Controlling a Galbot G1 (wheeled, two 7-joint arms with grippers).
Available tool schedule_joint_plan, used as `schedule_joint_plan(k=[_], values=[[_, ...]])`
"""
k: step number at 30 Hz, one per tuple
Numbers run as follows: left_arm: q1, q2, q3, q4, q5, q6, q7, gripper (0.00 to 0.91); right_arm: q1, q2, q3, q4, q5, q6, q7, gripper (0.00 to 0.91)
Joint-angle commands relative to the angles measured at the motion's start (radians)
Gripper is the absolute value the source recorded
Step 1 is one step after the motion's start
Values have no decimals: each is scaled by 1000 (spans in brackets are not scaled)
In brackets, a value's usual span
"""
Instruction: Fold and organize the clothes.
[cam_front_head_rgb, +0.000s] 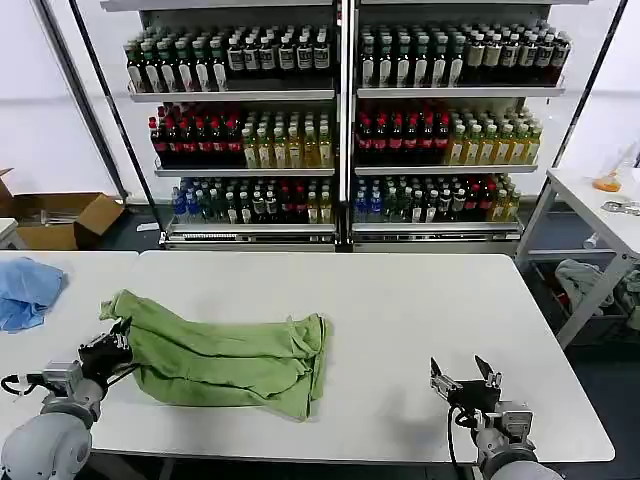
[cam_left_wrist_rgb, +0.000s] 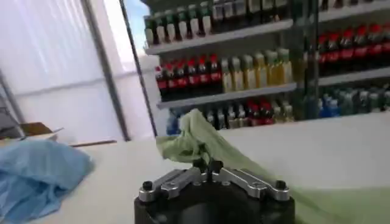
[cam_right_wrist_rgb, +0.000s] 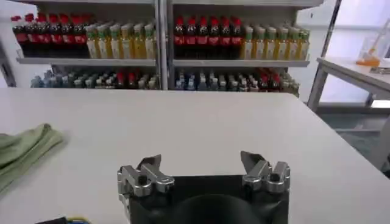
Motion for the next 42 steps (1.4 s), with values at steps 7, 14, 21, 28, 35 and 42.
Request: schedule_joint_plan(k=[7, 14, 21, 28, 35, 42], values=[[-72, -67, 231, -190, -440, 71, -5, 20, -4, -2, 2, -21, 0, 1, -1, 907], [-126, -121, 369, -134, -488, 71, -31, 20, 1, -7, 7, -32, 7, 3, -3, 907], [-220, -181, 519, -12, -266, 49, -21, 20, 19, -9, 5, -41, 13, 2, -2, 907], [-248, -200, 564, -7, -213, 47, 32, 907, 30, -12, 5, -49, 18, 5, -2, 907], [-258, -198, 584, -9, -218, 11, 67, 907, 45, -23, 2, -57, 26, 5, -2, 907], [-190, -133, 436, -78, -330, 18, 93, 907, 61, -24, -8, -63, 29, 5, -1, 907]])
